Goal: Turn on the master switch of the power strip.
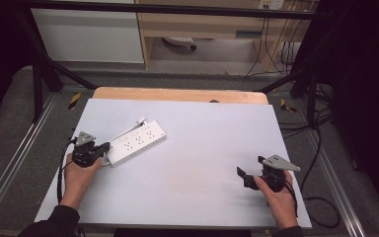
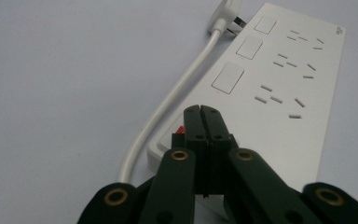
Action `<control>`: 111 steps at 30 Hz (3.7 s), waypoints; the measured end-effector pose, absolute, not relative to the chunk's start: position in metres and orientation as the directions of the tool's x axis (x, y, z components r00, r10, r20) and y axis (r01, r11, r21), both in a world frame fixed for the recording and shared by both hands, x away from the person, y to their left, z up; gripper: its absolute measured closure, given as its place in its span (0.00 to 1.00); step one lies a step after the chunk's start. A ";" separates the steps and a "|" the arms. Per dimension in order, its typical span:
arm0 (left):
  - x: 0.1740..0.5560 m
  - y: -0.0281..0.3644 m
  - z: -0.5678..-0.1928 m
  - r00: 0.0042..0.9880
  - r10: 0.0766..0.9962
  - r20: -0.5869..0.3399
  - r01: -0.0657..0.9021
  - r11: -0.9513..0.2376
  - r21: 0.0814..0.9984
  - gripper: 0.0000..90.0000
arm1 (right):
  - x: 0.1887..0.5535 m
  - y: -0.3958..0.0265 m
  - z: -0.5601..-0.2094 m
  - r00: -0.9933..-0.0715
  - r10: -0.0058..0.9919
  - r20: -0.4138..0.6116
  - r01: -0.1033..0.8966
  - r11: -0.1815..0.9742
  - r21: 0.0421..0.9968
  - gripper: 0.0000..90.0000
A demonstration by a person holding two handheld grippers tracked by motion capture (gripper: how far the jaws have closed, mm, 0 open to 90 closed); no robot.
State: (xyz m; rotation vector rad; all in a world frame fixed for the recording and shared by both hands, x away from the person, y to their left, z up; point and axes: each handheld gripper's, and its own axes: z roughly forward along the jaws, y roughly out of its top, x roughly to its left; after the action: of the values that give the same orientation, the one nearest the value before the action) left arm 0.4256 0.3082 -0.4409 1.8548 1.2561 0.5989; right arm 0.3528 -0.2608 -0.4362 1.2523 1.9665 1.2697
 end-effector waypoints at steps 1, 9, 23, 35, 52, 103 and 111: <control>0.426 0.308 -0.441 0.394 0.918 -0.051 0.539 -0.185 0.822 1.00 | 0.353 -0.261 -0.436 -0.465 0.882 0.079 0.434 0.149 0.888 0.07; 0.426 0.311 -0.442 0.386 0.919 -0.084 0.551 -0.156 0.820 1.00 | 0.353 -0.261 -0.436 -0.465 0.882 0.078 0.434 0.151 0.888 0.07; 0.426 0.310 -0.441 0.389 0.919 -0.064 0.549 -0.176 0.817 1.00 | 0.353 -0.261 -0.436 -0.465 0.882 0.079 0.433 0.149 0.889 0.07; 0.428 0.309 -0.442 0.384 0.920 -0.077 0.552 -0.161 0.818 1.00 | 0.353 -0.261 -0.436 -0.465 0.882 0.080 0.435 0.149 0.888 0.07; 0.427 0.309 -0.442 0.390 0.918 -0.065 0.543 -0.172 0.822 1.00 | 0.352 -0.261 -0.436 -0.465 0.882 0.080 0.434 0.148 0.889 0.07; 0.426 0.313 -0.441 0.385 0.918 -0.091 0.536 -0.143 0.832 1.00 | 0.353 -0.261 -0.435 -0.464 0.883 0.076 0.429 0.149 0.891 0.07; 0.426 0.312 -0.442 0.390 0.916 -0.091 0.533 -0.144 0.834 1.00 | 0.353 -0.262 -0.435 -0.464 0.883 0.074 0.427 0.150 0.892 0.07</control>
State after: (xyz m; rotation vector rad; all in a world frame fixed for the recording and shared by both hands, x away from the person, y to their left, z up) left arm 0.4265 0.3122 -0.4417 1.8075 1.2603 0.5736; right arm 0.3526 -0.2616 -0.4352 1.2451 1.9600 1.2715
